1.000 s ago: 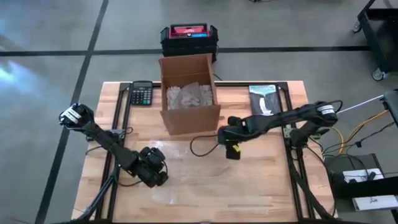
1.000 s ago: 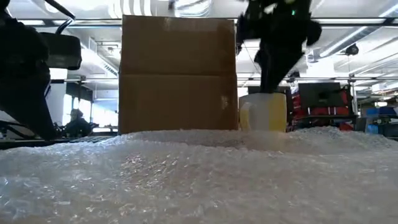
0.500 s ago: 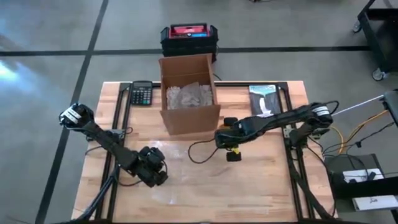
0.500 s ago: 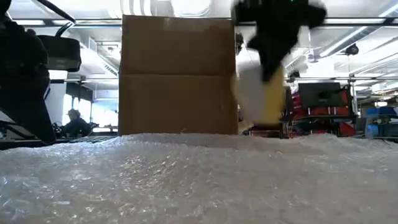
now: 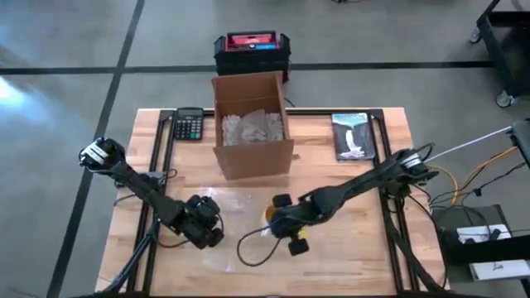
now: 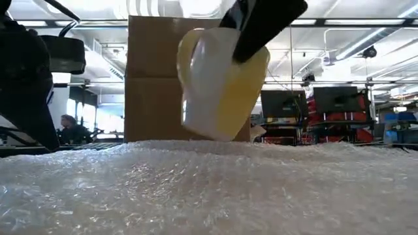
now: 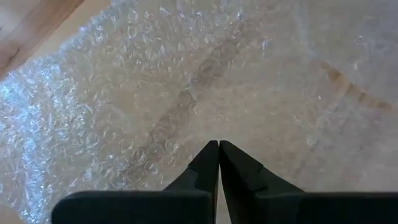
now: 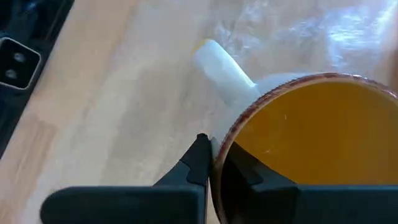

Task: Wrap mug
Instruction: Wrap the yellow mug with the transparent bubble wrap

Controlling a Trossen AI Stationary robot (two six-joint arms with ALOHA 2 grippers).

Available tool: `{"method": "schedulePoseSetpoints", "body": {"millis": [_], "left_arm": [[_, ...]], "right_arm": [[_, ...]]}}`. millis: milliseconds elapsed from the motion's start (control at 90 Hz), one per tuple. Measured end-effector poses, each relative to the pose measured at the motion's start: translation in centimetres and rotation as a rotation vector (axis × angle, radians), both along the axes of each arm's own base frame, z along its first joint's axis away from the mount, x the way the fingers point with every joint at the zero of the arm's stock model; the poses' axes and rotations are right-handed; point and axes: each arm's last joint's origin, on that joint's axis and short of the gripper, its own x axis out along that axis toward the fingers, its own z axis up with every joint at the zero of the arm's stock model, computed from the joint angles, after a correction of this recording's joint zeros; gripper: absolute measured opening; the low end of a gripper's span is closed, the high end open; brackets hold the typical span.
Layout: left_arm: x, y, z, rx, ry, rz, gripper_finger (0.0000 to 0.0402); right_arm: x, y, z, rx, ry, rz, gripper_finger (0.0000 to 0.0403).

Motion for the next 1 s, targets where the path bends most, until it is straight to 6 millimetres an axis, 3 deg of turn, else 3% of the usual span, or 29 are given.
{"method": "schedulePoseSetpoints", "body": {"millis": [178,311,678,900,1000], "left_arm": [[0.1,-0.1,0.0,-0.005,-0.008,-0.003,0.0000],[0.2,-0.2,0.1,-0.017,-0.023,-0.004,0.0000],[0.4,-0.3,0.2,-0.022,-0.034,-0.033,0.0000],[0.4,-0.3,0.2,-0.023,-0.035,-0.033,0.0000],[0.4,-0.3,0.2,-0.019,-0.035,-0.041,0.0000]], "right_arm": [[1.3,0.9,-1.7,-0.015,0.038,0.033,0.0003],[2.1,0.5,-1.3,-0.019,0.008,-0.005,0.0017],[1.8,0.3,-0.3,-0.027,0.018,0.033,0.0139],[0.0,-0.8,5.0,-0.012,0.150,-0.110,0.0191],[-1.9,-0.4,5.8,-0.021,0.264,-0.189,0.0200]]}}
